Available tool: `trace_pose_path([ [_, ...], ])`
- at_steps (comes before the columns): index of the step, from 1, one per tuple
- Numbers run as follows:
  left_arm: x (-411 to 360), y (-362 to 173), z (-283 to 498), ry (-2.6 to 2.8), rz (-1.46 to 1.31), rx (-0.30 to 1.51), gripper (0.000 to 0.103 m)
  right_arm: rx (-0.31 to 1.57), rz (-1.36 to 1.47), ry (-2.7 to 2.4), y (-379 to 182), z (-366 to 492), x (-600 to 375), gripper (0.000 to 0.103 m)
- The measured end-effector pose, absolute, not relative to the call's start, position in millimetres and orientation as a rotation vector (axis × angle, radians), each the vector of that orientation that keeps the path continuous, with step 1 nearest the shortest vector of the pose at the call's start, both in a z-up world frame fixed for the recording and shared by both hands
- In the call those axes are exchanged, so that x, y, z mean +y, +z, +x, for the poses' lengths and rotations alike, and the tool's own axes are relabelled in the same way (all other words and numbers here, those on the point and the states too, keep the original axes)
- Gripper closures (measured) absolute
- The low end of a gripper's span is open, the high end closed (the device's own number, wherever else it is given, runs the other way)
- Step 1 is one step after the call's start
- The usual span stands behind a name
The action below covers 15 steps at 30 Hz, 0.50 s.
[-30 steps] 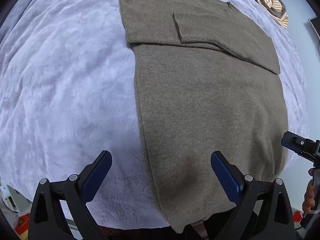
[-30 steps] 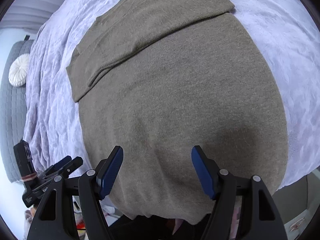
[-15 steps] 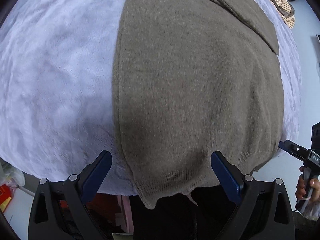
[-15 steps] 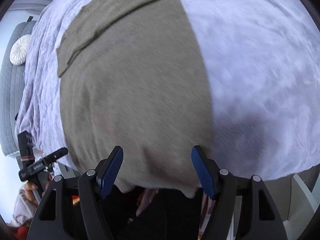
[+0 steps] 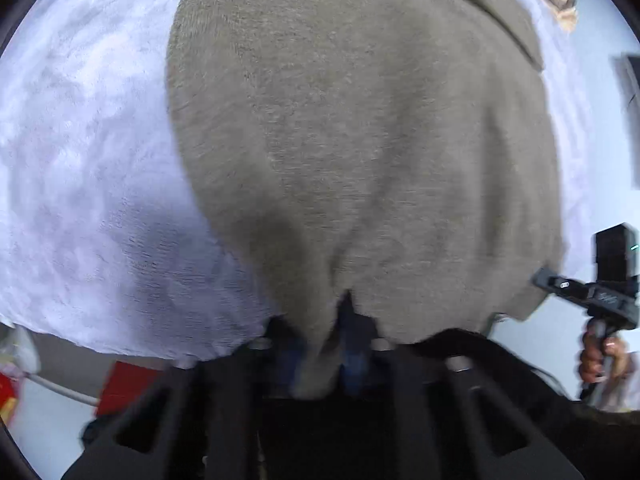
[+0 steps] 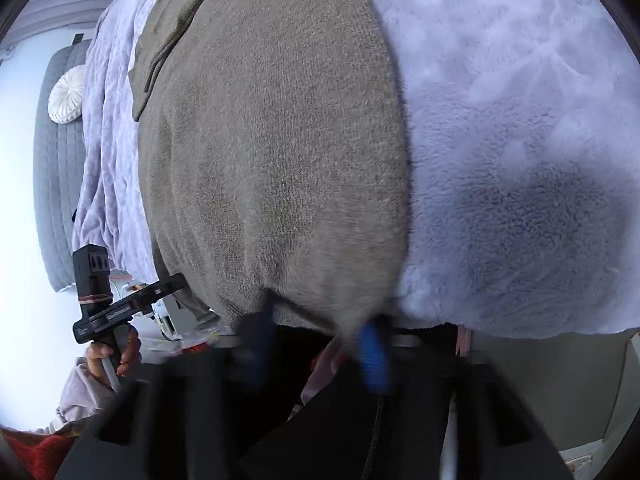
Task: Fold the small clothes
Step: 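Grasp the sweater hem with both grippers, then lift the hem with both grippers and fold it over toward the collar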
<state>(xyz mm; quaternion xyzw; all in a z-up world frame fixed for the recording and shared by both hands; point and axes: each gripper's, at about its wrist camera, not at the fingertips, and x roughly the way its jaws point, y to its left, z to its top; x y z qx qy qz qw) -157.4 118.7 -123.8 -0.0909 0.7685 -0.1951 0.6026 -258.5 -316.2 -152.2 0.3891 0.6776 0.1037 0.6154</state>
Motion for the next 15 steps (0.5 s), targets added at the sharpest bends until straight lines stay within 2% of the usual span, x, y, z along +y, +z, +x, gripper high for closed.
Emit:
trace_pose_path([
  [8, 136.3, -55.0, -133.3, -0.566, -0.41, 1.635, 0.088, 1.382, 1.105, 0.375, -113.4, -251.2, -335.9, 0.094],
  [15, 135.2, -33.0, -80.9, -0.688, -0.418, 1.586, 0.088, 1.207, 1.27, 0.348, -86.7, -228.6, -347.1, 0.094],
])
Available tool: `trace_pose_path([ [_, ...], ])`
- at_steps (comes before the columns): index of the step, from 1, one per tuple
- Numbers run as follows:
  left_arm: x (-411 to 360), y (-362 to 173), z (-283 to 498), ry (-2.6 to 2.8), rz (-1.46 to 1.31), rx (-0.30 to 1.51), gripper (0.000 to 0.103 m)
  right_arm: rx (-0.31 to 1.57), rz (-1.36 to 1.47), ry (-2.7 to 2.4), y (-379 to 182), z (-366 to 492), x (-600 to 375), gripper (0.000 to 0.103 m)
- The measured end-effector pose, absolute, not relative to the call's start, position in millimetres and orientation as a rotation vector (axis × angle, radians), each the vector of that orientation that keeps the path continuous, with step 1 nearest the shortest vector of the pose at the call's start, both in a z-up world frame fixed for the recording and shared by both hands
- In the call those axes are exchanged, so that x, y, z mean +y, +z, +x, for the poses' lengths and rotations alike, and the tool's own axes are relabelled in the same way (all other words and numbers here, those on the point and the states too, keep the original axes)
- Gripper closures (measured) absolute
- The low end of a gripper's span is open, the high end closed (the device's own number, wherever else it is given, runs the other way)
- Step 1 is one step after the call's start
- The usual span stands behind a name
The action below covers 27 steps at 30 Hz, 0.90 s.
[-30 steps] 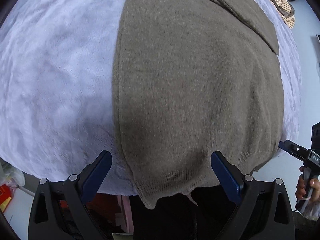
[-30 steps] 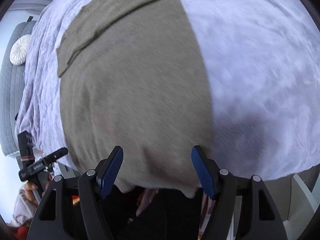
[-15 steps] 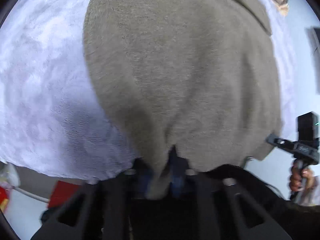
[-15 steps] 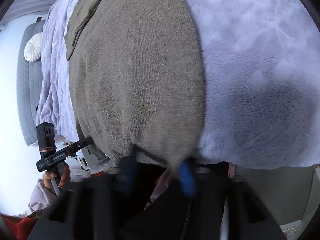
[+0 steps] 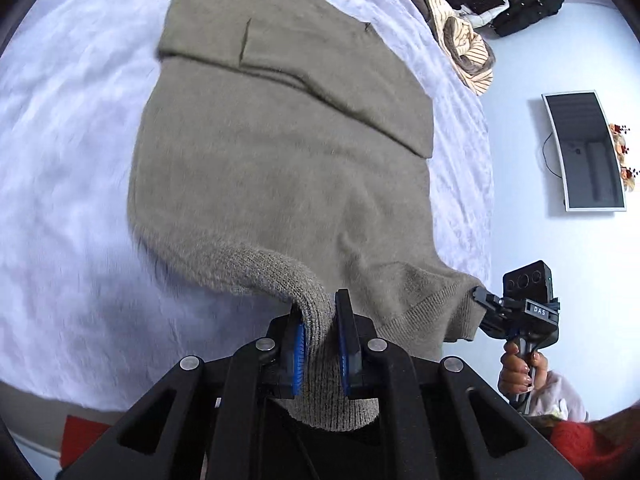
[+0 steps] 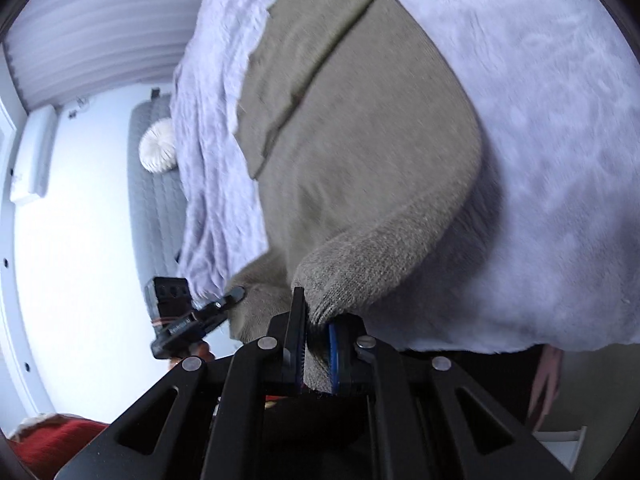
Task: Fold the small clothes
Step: 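Lift the hem with both grippers and fold it over toward the collar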
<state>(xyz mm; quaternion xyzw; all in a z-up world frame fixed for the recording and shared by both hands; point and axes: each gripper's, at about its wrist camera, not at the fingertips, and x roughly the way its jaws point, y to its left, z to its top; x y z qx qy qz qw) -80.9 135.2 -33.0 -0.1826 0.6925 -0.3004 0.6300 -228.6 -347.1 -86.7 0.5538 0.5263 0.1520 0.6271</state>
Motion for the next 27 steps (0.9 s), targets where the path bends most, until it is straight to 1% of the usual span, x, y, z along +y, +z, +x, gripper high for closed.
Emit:
trace_pose_path([
  [4, 125.2, -30.6, -43.7, -0.743, -0.481, 1.554, 0.088, 1.113, 1.326, 0.32, -69.3, -205.3, -343.9, 0.094],
  [9, 116.8, -24.1, 5.8, -0.768, -0.444, 1.508, 0.088, 1.016, 1.334, 0.295, -44.2, -166.5, -347.6, 0.094],
  [15, 104.2, -22.1, 75.6, -0.749, -0.438, 1.396, 0.088, 0.931, 1.329, 0.327, -28.7, -91.8, -363.3, 0.094],
  [19, 87.8, -45.4, 114.3, -0.614, -0.393, 1.368, 0.088, 0.938, 1.329, 0.341, -45.3, -29.9, -379.7, 0.094],
  [24, 65.2, -78.9, 150.6, -0.477, -0.409, 1.314, 0.088, 1.026, 1.313, 0.312, -96.5, 37.3, -393.4, 0.094],
  [27, 50.8, -105.3, 166.3, -0.441, -0.36, 1.325, 0.088, 1.064, 1.311, 0.29, -128.0, 64.1, -400.8, 0.094],
])
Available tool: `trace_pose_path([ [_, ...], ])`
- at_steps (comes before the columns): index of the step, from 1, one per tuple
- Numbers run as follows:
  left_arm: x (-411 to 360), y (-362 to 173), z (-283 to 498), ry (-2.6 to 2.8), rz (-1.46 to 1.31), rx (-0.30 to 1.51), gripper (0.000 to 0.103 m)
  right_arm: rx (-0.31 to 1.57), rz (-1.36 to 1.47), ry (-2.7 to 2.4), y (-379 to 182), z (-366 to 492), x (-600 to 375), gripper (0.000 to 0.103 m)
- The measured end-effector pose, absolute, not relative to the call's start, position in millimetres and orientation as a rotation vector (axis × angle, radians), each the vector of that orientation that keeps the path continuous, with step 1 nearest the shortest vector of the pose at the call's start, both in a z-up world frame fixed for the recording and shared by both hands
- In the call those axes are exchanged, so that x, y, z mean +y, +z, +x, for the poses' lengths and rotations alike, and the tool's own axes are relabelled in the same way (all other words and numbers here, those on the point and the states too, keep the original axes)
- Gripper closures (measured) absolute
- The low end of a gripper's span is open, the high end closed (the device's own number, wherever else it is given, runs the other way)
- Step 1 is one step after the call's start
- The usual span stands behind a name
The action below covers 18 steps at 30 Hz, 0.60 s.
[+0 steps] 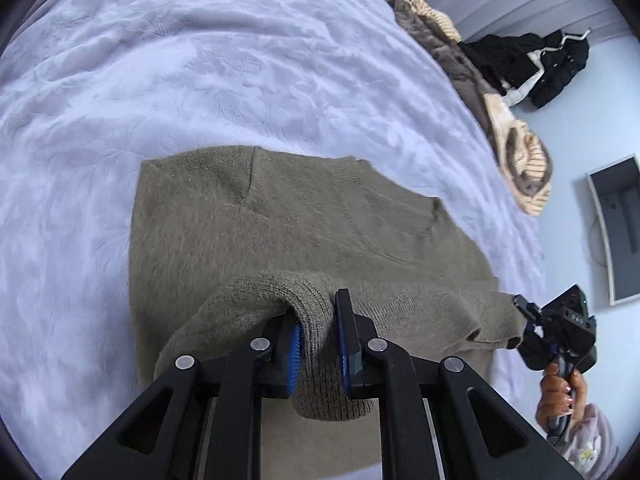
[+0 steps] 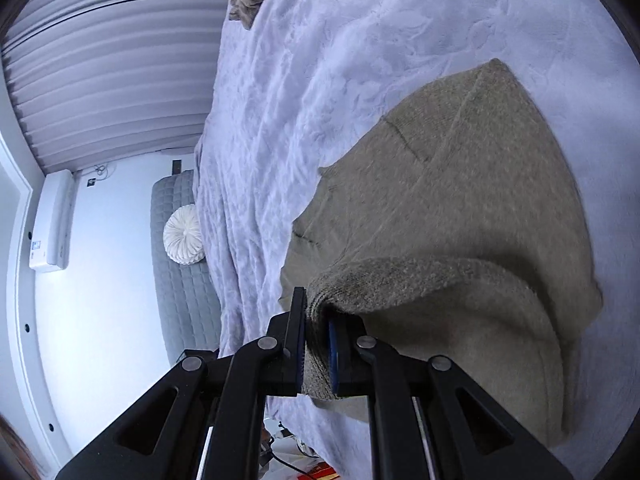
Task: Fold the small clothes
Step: 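Lift the hem with both grippers and fold it over toward the collar, then open both grippers and withdraw them from the folded sweater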
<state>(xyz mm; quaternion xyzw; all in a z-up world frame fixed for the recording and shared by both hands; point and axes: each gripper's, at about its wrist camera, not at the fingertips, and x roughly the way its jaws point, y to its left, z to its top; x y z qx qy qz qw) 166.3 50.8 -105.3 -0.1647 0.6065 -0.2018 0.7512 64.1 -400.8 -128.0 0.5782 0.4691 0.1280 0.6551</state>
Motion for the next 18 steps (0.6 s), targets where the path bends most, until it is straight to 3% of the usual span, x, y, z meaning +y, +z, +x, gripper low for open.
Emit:
trace_pose_path([
  [2, 46.3, -123.5, 174.2, -0.398, -0.316, 1.356, 0.087, 1.08, 1.309, 0.276, -146.0, 74.2, -404.9, 0.093],
  [4, 47.1, -139.9, 180.7, -0.355, -0.333, 1.394, 0.061, 1.087, 1.344, 0.247, -165.9, 77.8, -408.0, 0.09],
  [7, 52.0, -134.0, 177.8, -0.339, -0.372, 1.359, 0.059, 1.114, 1.433, 0.237, -186.1, 70.8, -407.8, 0.075],
  [9, 53.7, -116.7, 171.2, -0.352, -0.317, 1.315, 0.058, 1.103, 1.41, 0.239, -179.8, 61.5, -406.4, 0.07],
  [12, 64.8, -87.1, 154.3, -0.321, -0.221, 1.208, 0.014, 1.087, 1.218, 0.221, -147.6, 43.9, -404.3, 0.067],
  [14, 73.5, -77.5, 144.9, -0.366, -0.202, 1.18, 0.014, 1.087, 1.121, 0.225, -131.5, 31.2, -400.0, 0.07],
  [18, 70.9, -101.3, 139.1, -0.456, -0.198, 1.335, 0.014, 1.217, 0.901, 0.219, -130.5, 22.6, -376.5, 0.085],
])
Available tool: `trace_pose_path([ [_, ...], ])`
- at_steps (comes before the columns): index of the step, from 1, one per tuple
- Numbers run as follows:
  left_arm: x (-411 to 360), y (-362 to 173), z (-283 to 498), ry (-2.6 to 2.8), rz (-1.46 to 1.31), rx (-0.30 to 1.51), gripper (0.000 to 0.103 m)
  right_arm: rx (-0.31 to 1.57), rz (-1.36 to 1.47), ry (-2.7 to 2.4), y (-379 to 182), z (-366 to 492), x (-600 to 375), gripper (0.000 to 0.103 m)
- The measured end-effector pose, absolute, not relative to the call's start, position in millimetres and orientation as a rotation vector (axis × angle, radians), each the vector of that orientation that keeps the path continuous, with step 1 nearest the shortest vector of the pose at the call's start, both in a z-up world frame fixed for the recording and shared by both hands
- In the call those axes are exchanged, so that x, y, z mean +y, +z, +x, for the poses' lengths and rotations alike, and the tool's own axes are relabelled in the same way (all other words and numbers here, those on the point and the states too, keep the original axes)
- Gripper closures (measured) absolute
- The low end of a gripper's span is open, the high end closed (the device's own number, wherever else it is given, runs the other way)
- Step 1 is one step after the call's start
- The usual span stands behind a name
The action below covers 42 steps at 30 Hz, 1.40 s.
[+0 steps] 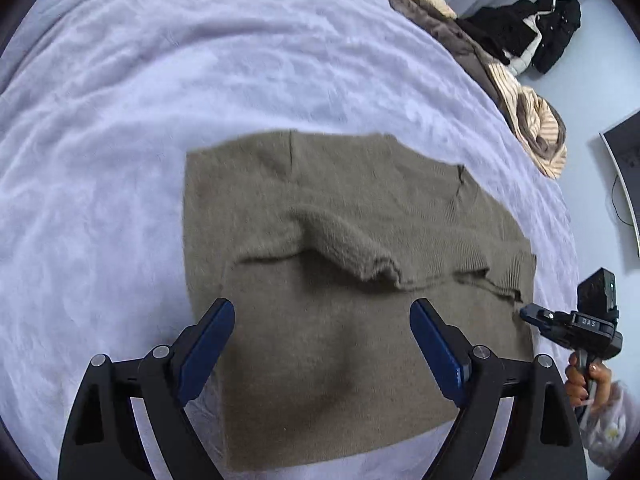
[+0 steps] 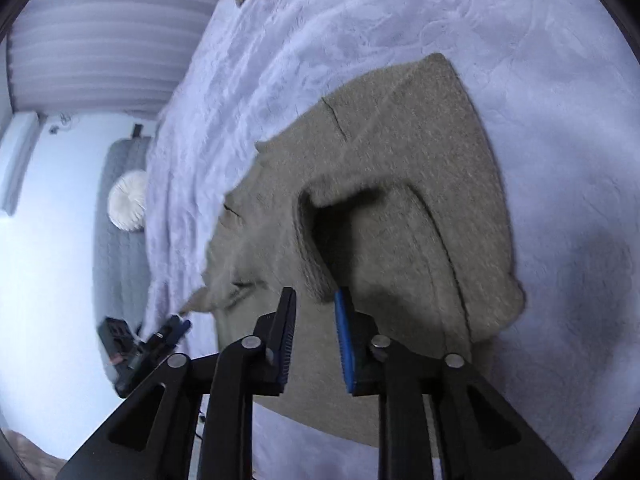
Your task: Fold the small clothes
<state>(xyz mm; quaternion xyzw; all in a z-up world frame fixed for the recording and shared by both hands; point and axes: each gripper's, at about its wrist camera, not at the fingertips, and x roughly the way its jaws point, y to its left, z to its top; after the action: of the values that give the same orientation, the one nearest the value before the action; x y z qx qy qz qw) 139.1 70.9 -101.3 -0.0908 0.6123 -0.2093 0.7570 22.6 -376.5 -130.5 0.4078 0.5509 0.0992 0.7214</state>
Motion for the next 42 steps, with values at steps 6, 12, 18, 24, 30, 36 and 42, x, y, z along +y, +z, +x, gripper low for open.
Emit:
trace_pose_path([
  [6, 9.5, -129.3, 156.6, -0.573, -0.131, 1.358, 0.014, 1.208, 0.737, 0.291, -130.1, 74.8, -342.1, 0.087],
  [12, 10.4, -116.0, 213.8, -0.324, -0.198, 1.187, 0.014, 1.1, 0.733, 0.083, -122.5, 129.8, -366.8, 0.086],
  [18, 47.6, -93.7, 220.9, -0.266, -0.194, 1.132, 0.014, 1.019, 0.762, 0.04, -94.6, 113.2, -392.9, 0.083],
  [24, 27.8, -123.1, 209.6, -0.309, -0.089, 1.219, 0.014, 1.106, 0.605, 0.104, -102.1, 115.8, -360.0, 0.083],
  [30, 57.5, -149.0, 203.2, -0.21, -0.076, 1.244, 0.014, 1.126, 0.748, 0.008, -136.1, 105.7, -393.3, 0.09],
  [36, 105.6, -138.5, 178.1, -0.145, -0.075, 1.304, 0.014, 1.121, 0.711, -0.046, -113.1, 77.2, -402.4, 0.082],
  [42, 141.5, -137.9, 127.6, -0.151, -0.226, 1.414, 0.014, 1.158, 0.792, 0.098, -102.0, 37.2, -352.0, 0.064],
])
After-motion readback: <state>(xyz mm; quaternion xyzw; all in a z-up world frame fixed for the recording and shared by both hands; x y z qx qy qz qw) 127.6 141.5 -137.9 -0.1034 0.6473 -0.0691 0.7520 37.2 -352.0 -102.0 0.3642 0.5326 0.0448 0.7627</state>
